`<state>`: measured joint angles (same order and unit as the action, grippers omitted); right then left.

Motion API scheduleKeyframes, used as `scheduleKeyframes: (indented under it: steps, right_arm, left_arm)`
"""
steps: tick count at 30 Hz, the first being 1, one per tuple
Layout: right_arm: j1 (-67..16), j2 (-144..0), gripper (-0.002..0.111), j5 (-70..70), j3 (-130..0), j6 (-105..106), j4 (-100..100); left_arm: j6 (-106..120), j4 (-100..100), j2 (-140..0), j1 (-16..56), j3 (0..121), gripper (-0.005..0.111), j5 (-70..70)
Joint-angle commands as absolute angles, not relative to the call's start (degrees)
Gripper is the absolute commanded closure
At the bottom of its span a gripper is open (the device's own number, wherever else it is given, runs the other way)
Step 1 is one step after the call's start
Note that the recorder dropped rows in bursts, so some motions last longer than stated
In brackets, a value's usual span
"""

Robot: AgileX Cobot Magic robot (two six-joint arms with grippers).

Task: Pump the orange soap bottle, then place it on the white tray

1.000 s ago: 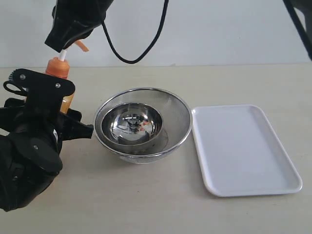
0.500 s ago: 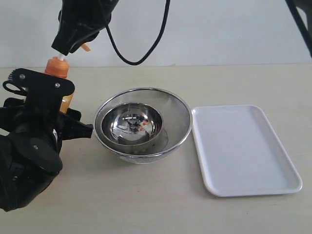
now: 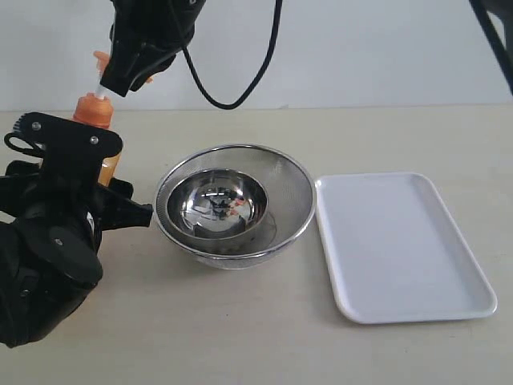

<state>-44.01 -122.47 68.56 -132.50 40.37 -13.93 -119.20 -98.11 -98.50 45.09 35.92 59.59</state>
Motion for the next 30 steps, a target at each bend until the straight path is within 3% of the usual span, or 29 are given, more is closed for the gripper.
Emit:
scheduleKeyframes:
  steps: [1,16,30]
  right_arm:
    - [-43.9,-121.8,0.109,68.4,-132.6,39.9,-12.5]
    - [-43.9,-120.9,0.109,70.0,-132.6,39.3,-10.8]
    - [-43.9,-110.1,0.109,70.0,-132.6,38.5,-3.0]
  left_arm:
    - [-119.1,-99.9,-98.0,45.4,36.4,0.102,64.0]
    - [-118.9,-99.9,-98.0,45.4,36.4,0.102,64.0]
    - [-118.0,-99.9,-98.0,45.4,36.4,0.102,65.0]
